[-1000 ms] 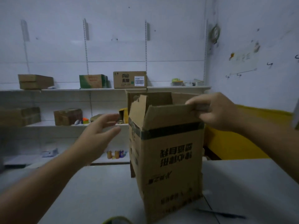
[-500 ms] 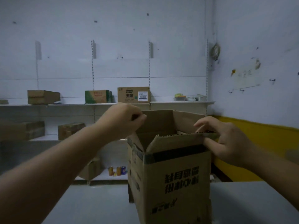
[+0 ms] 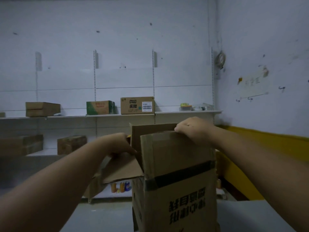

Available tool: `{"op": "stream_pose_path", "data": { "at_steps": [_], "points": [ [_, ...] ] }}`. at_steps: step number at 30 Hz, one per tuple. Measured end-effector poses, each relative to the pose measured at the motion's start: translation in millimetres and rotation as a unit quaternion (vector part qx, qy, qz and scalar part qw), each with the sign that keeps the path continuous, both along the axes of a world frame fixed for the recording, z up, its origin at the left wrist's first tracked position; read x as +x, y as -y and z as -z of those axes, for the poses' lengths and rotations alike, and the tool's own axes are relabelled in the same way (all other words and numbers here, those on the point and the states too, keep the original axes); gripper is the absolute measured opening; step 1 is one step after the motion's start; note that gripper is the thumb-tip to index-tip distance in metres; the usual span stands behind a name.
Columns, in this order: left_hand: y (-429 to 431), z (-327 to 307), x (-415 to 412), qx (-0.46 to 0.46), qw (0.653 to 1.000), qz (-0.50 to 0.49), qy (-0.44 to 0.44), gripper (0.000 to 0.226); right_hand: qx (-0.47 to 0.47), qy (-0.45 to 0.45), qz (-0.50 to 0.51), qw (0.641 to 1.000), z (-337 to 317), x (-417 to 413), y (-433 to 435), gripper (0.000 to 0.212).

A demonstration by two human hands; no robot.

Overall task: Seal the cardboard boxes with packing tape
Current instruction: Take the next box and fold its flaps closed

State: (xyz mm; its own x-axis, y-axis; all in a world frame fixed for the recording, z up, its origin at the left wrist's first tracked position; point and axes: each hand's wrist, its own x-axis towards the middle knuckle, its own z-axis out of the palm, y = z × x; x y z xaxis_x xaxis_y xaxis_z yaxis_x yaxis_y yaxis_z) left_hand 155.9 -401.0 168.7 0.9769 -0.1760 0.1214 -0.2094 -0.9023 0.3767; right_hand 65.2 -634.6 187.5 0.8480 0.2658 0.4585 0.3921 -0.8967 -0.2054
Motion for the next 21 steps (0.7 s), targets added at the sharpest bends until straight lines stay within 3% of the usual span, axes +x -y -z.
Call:
{"op": "stream_pose_path", "data": {
  "at_steps": [2, 4, 7, 8, 10, 12, 15, 19, 21],
  "points": [
    [5.7, 6.3, 6.9, 0.031, 0.997, 0.028, 0.071, 0.022, 0.077, -0.015, -0.042, 0.996, -0.7, -0.3, -1.4, 0.039],
    [5.3, 10.7, 8.6, 0.006, 0.995, 0.037, 0.098, 0.017, 0.124, 0.025, -0.052, 0.991, 0.1, -0.9, 4.8, 0.041],
    [-5.1, 6.9, 4.0, -0.113, 0.987, 0.028, 0.115, 0.031, 0.157, 0.179, 0.066, 0.969, 1.4, -1.1, 26.7, 0.024],
    [-8.9, 5.1, -0.1, -0.154, 0.979, 0.035, 0.127, 0.031, 0.163, 0.183, 0.117, 0.962, 1.5, -1.2, 35.1, 0.016],
    [-15.1, 3.1, -13.9, -0.242, 0.959, 0.042, 0.142, 0.019, 0.24, 0.051, 0.139, 0.959, 3.7, -0.2, 49.8, 0.013],
    [-17.9, 4.6, -30.3, -0.381, 0.914, 0.052, 0.129, 0.013, 0.374, -0.093, 0.1, 0.917, 5.7, -4.5, 52.9, 0.01],
    [-14.2, 12.1, -51.9, -0.55, 0.829, 0.087, 0.041, 0.018, 0.425, -0.13, 0.06, 0.894, 14.0, -9.6, 58.2, 0.025],
    [1.4, 26.1, -58.3, -0.454, 0.869, 0.184, 0.068, 0.021, 0.444, -0.223, -0.051, 0.866, 22.2, -26.0, 70.3, 0.041],
    [13.7, 33.7, -54.8, -0.397, 0.892, 0.216, 0.017, 0.026, 0.444, -0.267, -0.091, 0.85, 24.2, -31.7, 77.7, 0.05]
  ]
}}
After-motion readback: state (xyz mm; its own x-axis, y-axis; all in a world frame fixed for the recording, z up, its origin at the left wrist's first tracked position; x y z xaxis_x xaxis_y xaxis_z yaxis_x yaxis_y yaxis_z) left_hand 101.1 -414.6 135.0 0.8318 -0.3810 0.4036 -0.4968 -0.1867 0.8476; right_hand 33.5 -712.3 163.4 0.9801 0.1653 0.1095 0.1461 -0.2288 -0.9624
